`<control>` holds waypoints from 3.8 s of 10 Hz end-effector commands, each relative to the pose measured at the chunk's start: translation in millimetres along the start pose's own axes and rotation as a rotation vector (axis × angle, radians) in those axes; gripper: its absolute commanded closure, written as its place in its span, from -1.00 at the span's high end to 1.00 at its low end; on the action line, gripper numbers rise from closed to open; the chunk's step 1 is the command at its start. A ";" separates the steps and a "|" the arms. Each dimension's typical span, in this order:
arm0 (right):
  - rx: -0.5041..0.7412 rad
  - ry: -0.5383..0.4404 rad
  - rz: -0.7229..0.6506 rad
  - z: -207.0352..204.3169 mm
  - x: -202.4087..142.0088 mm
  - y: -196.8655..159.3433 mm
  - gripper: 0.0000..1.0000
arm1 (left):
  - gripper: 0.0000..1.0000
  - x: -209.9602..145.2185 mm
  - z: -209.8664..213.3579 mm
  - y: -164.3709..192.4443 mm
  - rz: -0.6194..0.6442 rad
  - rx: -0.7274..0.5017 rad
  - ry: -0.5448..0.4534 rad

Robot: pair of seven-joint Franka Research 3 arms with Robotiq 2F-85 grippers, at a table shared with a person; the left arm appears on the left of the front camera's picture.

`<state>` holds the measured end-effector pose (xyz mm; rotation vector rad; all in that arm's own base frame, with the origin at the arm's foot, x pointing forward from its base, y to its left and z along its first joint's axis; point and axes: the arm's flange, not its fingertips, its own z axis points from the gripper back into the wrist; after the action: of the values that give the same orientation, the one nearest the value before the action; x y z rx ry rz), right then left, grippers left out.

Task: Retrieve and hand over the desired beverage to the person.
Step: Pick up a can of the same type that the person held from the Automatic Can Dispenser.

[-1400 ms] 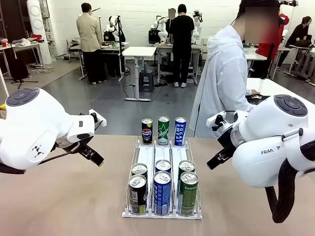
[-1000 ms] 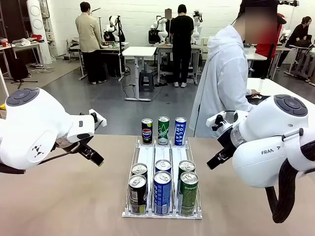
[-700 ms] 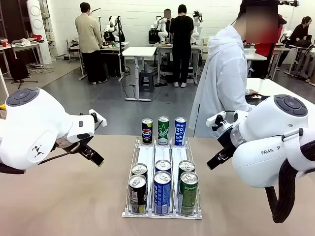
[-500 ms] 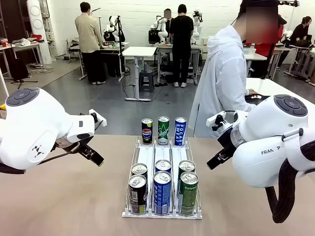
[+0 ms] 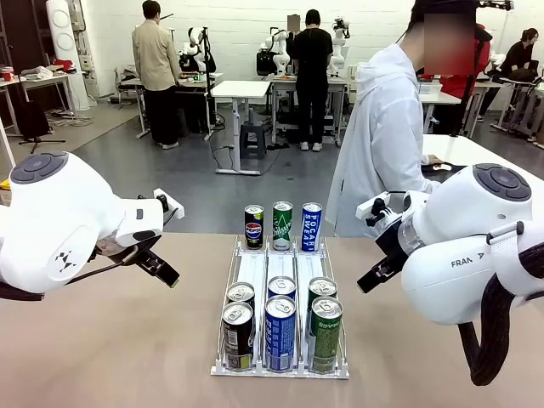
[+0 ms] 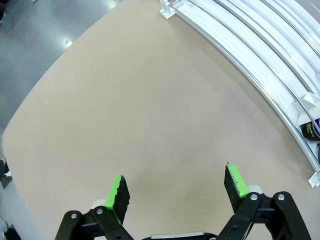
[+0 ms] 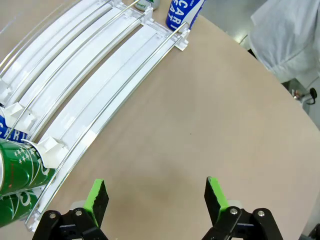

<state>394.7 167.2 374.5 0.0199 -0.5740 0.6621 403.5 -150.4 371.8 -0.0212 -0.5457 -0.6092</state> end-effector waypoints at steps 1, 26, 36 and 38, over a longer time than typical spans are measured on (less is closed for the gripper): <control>0.000 0.000 0.000 0.0 0.0 0.0 1.00 | 1.00 0.0 0.0 0.0 0.000 0.000 0.000; 0.250 -0.425 -0.437 352.9 -110.2 -178.7 1.00 | 1.00 -37.5 363.4 188.7 0.192 -0.329 -0.300; 0.226 -0.391 -0.450 351.6 -106.3 -174.5 1.00 | 1.00 -29.0 371.3 189.4 0.207 -0.327 -0.251; 0.226 -0.391 -0.450 351.6 -106.3 -174.5 1.00 | 1.00 -29.0 371.3 189.4 0.207 -0.327 -0.251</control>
<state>252.3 -102.8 647.5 0.4766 -0.8406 0.2706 309.1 87.1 700.2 -0.4539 -0.6701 -0.4981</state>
